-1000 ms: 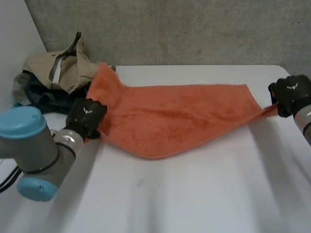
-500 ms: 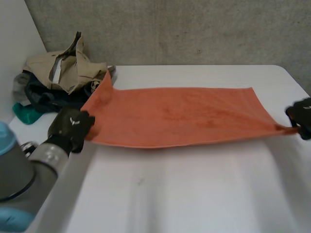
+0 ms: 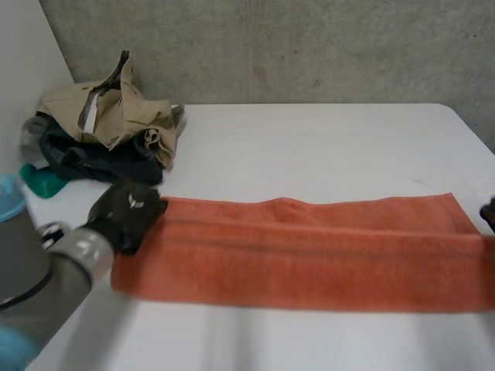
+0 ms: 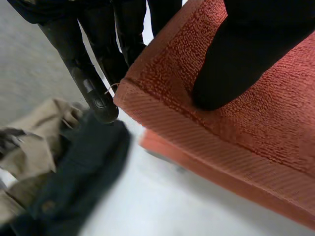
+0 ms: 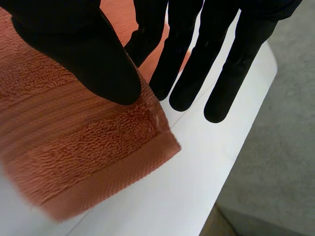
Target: Fold the laundry.
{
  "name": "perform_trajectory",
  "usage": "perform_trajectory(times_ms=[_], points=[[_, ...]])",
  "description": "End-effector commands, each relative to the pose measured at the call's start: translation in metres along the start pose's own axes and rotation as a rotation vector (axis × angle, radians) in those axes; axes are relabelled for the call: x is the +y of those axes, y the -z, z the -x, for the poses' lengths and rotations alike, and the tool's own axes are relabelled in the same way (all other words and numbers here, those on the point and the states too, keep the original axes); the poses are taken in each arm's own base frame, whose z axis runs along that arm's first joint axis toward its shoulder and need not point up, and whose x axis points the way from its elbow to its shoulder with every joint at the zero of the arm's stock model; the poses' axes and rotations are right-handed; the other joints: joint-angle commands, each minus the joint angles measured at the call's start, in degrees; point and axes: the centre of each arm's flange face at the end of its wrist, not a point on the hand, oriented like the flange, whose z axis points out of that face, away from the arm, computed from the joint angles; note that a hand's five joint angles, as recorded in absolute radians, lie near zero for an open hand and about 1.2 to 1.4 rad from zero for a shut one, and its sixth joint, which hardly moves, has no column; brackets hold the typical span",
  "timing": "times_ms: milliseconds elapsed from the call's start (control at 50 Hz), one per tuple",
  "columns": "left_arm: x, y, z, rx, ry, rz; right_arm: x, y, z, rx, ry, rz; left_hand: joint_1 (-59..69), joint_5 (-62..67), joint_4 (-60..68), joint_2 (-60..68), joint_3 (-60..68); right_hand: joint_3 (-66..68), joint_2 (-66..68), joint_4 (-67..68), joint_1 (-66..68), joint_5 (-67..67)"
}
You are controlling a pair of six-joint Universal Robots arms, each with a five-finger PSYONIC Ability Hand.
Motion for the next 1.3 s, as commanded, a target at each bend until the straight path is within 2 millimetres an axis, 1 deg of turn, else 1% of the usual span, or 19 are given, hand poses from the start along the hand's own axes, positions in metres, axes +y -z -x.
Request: perform_trajectory(times_ms=[20,240,380,400,420,440,460,520,540,580,660,720,740,840,980,1120,1200,1280,1300], points=[[-0.001,-0.064,-0.002,-0.028,-0.02,-0.047,-0.021,-0.04,-0.002,0.105,0.024,-0.116,13.6,13.7,11.3,11.4,11.6,11.7,12.2,11.3,12.9,11.2],[-0.004,-0.119,-0.005,-0.085,-0.038,-0.06,-0.034,-0.091,-0.003,0.186,0.063,-0.167,13.6,13.7,11.3,11.4,11.6,11.7,12.2,11.3,12.9,11.2],[-0.006,-0.131,-0.008,-0.124,-0.047,-0.046,-0.039,-0.118,0.002,0.228,0.085,-0.229,13.6,13.7,11.3,11.4,11.6,11.7,12.2,11.3,12.9,11.2],[-0.008,-0.131,-0.011,-0.128,-0.05,-0.045,-0.041,-0.119,0.004,0.223,0.087,-0.235,13.6,13.7,11.3,11.4,11.6,0.5,0.9,0.1,1.6,-0.1],[-0.009,-0.131,-0.012,-0.128,-0.051,-0.045,-0.041,-0.12,0.005,0.226,0.089,-0.239,13.5,13.5,11.1,11.3,11.5,-19.0,-18.5,-19.4,-17.8,-19.5],[-0.009,-0.131,-0.012,-0.131,-0.051,-0.044,-0.042,-0.122,0.005,0.237,0.089,-0.241,1.8,1.9,-0.5,-0.4,-0.2,-55.5,-55.0,-55.9,-54.3,-56.0],[-0.01,-0.13,-0.014,-0.138,-0.052,-0.037,-0.042,-0.122,0.004,0.242,0.089,-0.242,-19.9,-19.9,-22.3,-22.1,-21.9,-58.3,-57.8,-58.7,-57.1,-58.8],[-0.011,-0.129,-0.012,-0.166,-0.048,-0.02,-0.043,-0.119,-0.001,0.261,0.039,-0.248,-41.6,-41.6,-44.0,-43.8,-43.6,-58.3,-57.8,-58.7,-57.1,-58.8],[-0.012,-0.128,-0.012,-0.182,-0.049,-0.006,-0.044,-0.118,-0.002,0.261,0.016,-0.249,-55.0,-55.0,-57.4,-57.2,-57.0,-58.3,-57.8,-58.7,-57.1,-58.8],[-0.014,-0.126,-0.011,-0.198,-0.043,0.002,-0.043,-0.115,-0.004,0.256,-0.038,-0.248,-54.1,-54.1,-56.5,-56.3,-56.1,-58.3,-57.8,-58.7,-57.1,-58.8],[-0.02,-0.119,-0.018,-0.193,-0.044,0.003,-0.035,-0.093,-0.017,0.236,-0.17,-0.219,-53.4,-53.4,-55.8,-55.6,-55.4,-58.3,-57.8,-58.7,-57.1,-58.8],[-0.031,-0.108,-0.014,-0.199,-0.041,-0.016,-0.028,-0.065,-0.022,0.17,-0.231,-0.168,-53.4,-53.4,-55.8,-55.6,-55.4,-58.3,-57.8,-58.7,-57.1,-58.8],[-0.031,-0.105,-0.013,-0.196,-0.04,-0.018,-0.022,-0.054,-0.021,0.117,-0.252,-0.137,-53.4,-53.4,-55.8,-55.6,-55.4,-57.2,-56.7,-57.6,-56.1,-57.7],[-0.031,-0.092,-0.015,-0.181,-0.025,-0.013,0.009,-0.038,-0.012,-0.024,-0.34,-0.023,-53.4,-53.4,-55.8,-55.6,-55.4,-47.9,-47.5,-48.3,-46.8,-48.5],[-0.029,-0.08,-0.021,-0.156,0.0,-0.003,0.038,-0.039,-0.008,-0.04,-0.344,-0.003,-53.3,-53.2,-55.6,-55.5,-55.3,-41.2,-40.7,-41.6,-40.1,-41.7],[-0.03,-0.078,-0.024,-0.151,0.017,-0.007,0.048,-0.055,-0.003,0.005,-0.316,-0.035,-53.1,-53.1,-55.5,-55.3,-55.1,-39.4,-38.9,-39.8,-38.2,-39.9],[-0.03,-0.077,-0.023,-0.154,0.017,-0.007,0.055,-0.066,-0.003,0.019,-0.314,-0.034,-52.9,-52.9,-55.3,-55.1,-54.9,11.6,12.1,11.2,12.7,11.1],[-0.034,-0.073,-0.019,-0.163,0.018,-0.015,0.065,-0.068,-0.018,0.089,-0.317,-0.01,-52.9,-52.9,-55.3,-55.1,-54.9,11.7,12.2,11.3,12.9,11.2],[-0.035,-0.071,-0.018,-0.165,0.019,-0.019,0.073,-0.068,-0.03,0.133,-0.32,-0.004,-52.9,-52.9,-55.3,-55.1,-54.9,11.7,12.2,11.3,12.9,11.2]])
